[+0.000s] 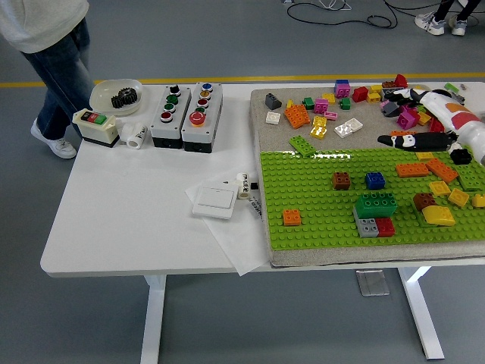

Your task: Pick up the brick,pile it on top of brick,press brick,pick up the brick,pile it on top of brick,press brick

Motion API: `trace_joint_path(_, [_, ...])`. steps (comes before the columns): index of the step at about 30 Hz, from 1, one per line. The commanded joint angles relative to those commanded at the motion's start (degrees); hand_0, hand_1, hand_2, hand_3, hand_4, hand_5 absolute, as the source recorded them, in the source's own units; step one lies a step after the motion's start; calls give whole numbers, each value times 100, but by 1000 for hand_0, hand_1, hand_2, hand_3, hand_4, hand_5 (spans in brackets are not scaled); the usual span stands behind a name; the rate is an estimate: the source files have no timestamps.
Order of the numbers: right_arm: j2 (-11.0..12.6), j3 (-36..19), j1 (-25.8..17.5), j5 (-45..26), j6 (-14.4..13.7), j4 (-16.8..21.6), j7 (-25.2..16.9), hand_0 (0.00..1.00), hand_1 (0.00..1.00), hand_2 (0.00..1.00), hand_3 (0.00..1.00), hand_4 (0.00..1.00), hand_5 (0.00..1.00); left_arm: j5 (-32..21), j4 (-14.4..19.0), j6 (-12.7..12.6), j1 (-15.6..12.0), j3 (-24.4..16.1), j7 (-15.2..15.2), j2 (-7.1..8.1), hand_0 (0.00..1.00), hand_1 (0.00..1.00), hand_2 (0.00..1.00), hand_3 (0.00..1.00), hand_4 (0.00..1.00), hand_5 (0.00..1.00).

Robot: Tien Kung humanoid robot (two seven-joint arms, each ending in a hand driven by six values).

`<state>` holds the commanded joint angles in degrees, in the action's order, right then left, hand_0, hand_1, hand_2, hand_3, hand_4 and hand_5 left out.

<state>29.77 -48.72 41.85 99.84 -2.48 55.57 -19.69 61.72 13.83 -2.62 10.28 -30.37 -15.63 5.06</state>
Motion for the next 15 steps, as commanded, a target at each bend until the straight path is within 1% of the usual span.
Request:
trace_joint_path(3, [-65,133,78,46,7,-54,48,670,710,757,796,998,414,-20,2,-2,0,14,0,4,737,729,724,595,662,596])
trace_joint_path(4, [-132,217,146,91,0,-119,94,670,710,757,796,998,414,-31,3,-4,-3,20,-1,6,737,729,724,595,662,596])
trace_joint_path(5, [-253,392,272,168,-23,-243,145,670,710,757,796,998,414,-42,6,-6,-8,29,-3,10,737,729,724,595,662,596])
trace_joint_path(6, [-295,474,317,194,-31,-287,160,590,647,702,750,998,402,-46,7,-6,-10,31,-3,11,737,730,724,596,662,595])
trace_joint_path(11, [-643,1059,700,412,-164,-715,196,590,647,702,750,998,402,-52,16,4,-19,46,-16,23,737,730,724,596,662,595])
trace_joint_path(12, [-698,1155,752,445,-184,-783,194,571,618,665,678,980,369,-52,16,5,-19,47,-18,25,740,730,724,596,662,594])
trace_joint_path(15, [-857,1374,875,512,-220,-952,207,571,618,665,678,980,369,-88,19,0,-23,63,-21,33,740,730,724,596,662,594])
